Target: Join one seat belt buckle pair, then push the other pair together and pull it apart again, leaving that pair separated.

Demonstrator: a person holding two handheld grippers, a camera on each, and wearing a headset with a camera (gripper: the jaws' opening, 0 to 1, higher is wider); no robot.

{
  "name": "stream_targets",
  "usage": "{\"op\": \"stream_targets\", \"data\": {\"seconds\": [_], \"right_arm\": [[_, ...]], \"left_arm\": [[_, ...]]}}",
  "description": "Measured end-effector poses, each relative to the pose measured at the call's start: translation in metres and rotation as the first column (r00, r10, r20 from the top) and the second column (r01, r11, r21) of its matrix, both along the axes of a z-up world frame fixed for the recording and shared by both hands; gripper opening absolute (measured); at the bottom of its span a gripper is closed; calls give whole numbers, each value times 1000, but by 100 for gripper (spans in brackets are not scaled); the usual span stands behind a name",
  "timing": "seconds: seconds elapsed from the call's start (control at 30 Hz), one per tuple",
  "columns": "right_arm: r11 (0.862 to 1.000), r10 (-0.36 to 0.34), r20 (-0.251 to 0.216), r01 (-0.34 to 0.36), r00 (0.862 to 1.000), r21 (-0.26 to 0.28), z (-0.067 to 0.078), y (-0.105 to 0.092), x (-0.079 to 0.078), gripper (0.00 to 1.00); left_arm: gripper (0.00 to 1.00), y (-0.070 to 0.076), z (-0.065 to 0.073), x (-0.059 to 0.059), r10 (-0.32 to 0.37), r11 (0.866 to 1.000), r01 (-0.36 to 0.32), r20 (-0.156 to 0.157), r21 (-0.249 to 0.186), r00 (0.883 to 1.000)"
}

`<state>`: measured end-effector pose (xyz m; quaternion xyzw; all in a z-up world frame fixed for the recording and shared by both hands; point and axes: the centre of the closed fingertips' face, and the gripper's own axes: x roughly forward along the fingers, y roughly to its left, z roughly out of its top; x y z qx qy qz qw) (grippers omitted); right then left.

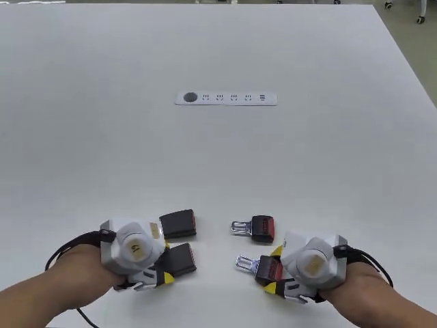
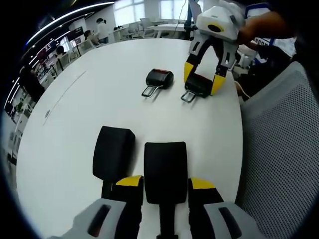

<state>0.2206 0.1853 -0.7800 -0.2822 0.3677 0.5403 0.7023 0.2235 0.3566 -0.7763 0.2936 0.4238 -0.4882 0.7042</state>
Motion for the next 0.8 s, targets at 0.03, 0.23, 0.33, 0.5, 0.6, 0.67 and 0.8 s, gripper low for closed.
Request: {"op": "stream_targets", "data": {"seconds": [0.03,0.23,0.33,0.5,0.6,0.67,0.8], "right_arm": [[1000,2,3,-2,1000,4,-2,0,1,33],[999,12,12,-12,1000,30,-3,1,3,33],[999,22,13,-23,1000,31,-2,2,2,33],[998,61,8,-61,998,17,-4,3,3,33],[996,87,3,-87,996,3,-2,5,2,33],[994,106,-3,-106,994,-10,-3,5,3,33],[991,132,-10,-132,991,-22,-3,5,4,33]], "left_arm": [[36,1,-1,0,-19,1000,19,12,17,1000],[34,0,-3,-2,-84,995,83,31,53,996],[34,-1,-3,-2,-100,993,98,30,63,995],[34,-4,-3,-4,-169,982,166,32,84,985],[34,-4,-3,-5,-184,980,182,23,81,983],[34,-4,-4,-5,-187,980,185,17,79,982],[33,-6,-4,-6,-231,968,228,22,102,973]]}}
